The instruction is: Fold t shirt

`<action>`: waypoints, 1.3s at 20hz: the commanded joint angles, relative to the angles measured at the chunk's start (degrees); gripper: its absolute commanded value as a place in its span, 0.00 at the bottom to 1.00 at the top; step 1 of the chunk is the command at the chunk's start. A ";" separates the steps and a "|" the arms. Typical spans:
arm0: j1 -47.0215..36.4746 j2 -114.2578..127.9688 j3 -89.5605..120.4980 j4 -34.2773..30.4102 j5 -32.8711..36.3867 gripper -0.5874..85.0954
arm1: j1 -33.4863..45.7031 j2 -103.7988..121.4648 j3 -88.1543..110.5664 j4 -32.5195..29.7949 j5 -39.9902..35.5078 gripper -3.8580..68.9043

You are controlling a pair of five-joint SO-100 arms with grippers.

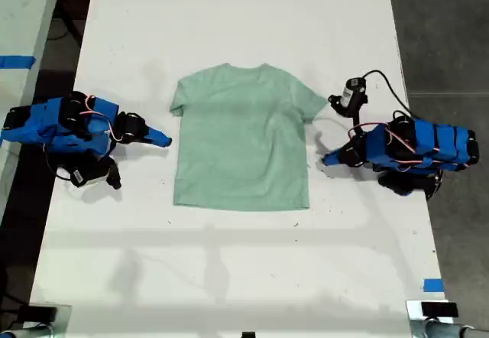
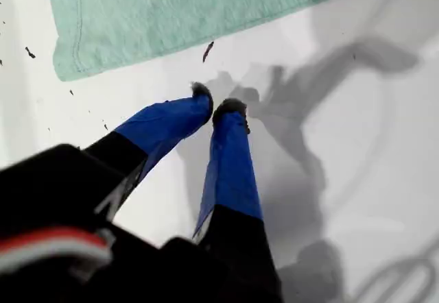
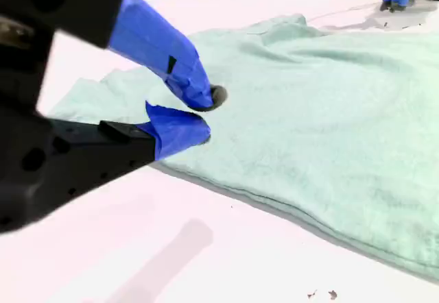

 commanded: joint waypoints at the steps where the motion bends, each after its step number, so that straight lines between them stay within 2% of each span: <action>1: 0.18 0.35 0.44 0.09 0.26 0.05 | -0.44 0.35 3.34 -1.85 -0.62 0.11; 19: 0.18 0.35 0.44 0.09 0.26 0.05 | 1.14 0.35 3.34 -1.85 -0.44 0.10; 20: 0.18 0.35 0.44 0.09 0.26 0.05 | 1.23 0.35 3.34 -1.93 2.72 0.10; 24: 0.18 0.35 0.44 0.09 0.26 0.05 | 0.00 0.44 4.22 -3.96 56.25 0.12; 25: 0.18 0.35 0.44 0.09 0.26 0.05 | -0.09 0.44 4.22 -3.78 62.93 0.10; 26: 0.18 0.35 0.44 0.09 0.26 0.05 | -0.53 0.53 4.04 -4.57 68.99 0.13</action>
